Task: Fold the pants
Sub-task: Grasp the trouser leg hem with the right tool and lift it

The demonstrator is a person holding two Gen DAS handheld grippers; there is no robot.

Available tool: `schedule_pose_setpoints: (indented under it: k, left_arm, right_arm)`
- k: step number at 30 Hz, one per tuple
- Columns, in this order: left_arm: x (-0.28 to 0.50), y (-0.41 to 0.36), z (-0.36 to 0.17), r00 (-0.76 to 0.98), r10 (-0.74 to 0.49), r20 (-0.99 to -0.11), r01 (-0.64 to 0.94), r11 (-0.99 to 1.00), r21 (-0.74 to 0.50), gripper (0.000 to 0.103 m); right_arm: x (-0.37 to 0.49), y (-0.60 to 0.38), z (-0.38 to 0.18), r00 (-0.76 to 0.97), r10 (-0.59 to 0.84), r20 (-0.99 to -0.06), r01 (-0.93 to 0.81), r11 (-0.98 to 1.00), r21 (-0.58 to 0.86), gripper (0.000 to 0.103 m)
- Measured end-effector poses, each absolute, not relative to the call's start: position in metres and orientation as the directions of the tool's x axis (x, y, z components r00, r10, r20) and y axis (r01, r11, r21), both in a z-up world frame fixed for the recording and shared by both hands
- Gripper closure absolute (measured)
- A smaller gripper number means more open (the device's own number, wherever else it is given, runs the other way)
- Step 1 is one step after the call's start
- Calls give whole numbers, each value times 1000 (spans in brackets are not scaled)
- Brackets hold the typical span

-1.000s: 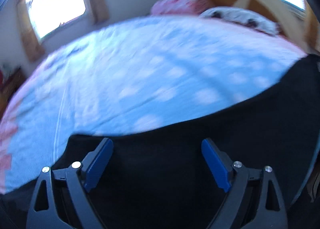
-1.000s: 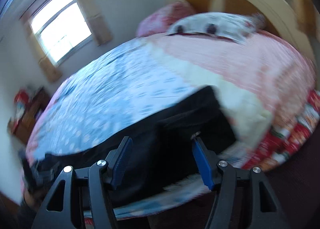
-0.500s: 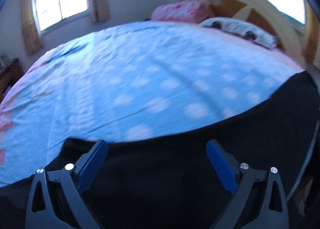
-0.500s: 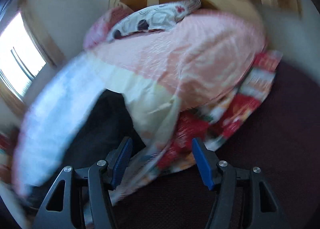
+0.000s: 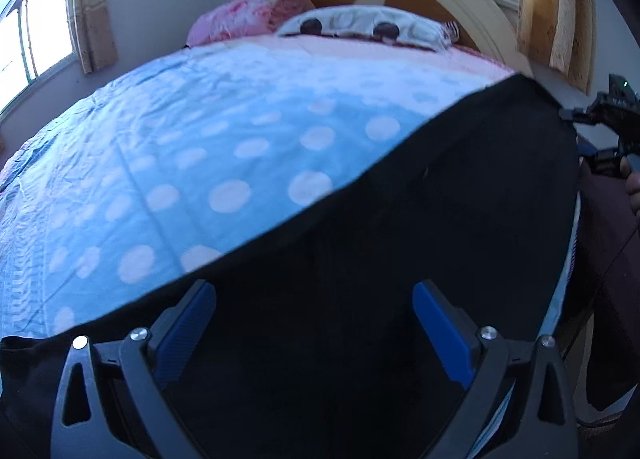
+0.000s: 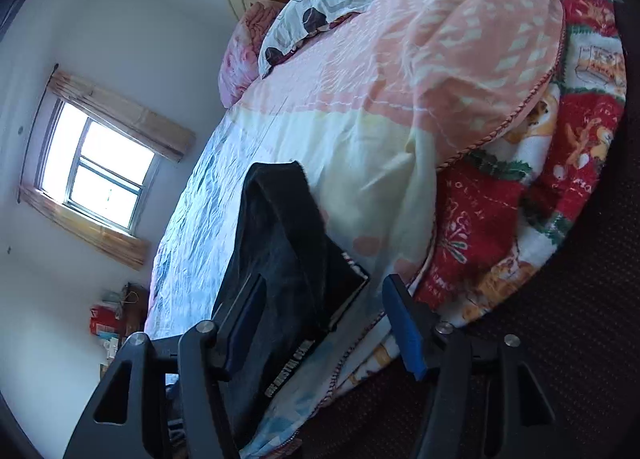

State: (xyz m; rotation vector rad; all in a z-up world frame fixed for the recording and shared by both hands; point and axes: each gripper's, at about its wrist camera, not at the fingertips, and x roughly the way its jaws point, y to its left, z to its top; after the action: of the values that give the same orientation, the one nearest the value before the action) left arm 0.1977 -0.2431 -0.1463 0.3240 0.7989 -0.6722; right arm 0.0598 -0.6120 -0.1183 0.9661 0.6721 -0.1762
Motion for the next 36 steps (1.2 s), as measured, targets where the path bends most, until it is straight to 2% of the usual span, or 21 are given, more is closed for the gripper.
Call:
schedule_pose_setpoints:
  k: [2,7,9,17,22,29,36]
  left_arm:
    - [198,-245,-149,509,-423,-749,666,745,32,2]
    - [197,-245,-151,511,-426,-746,666,745,31,1]
    - [196,-245,-151,513,-425,-746,666,745,34,0]
    - [197,-244,-151,513,-426,-745,665,746,32,0]
    - [199,-245,-151,513,-428,-744,665,746,29,0]
    - [198,-244,-151,513,-428,-744,665,746,29,0]
    - [196,-244,-150,511,-433,-743,667,744,26,0]
  right_arm:
    - [60,-615,-122,796,182,-577,400,558,727,53]
    - [56,-615,-127,819,203,-537,367,535,761,74]
    - [52,-609,-119,829,184,-528,351,564,748,76]
    - [50,-592,-93,812,89,-577,382,667,640,78]
    - [54,-584,-77,822,78,-564,338,730,594,86]
    - [54,-584,-77,804,54,-592,361,746,559,86]
    - [57,-595,-86,810,93,-580,352,713,606,85]
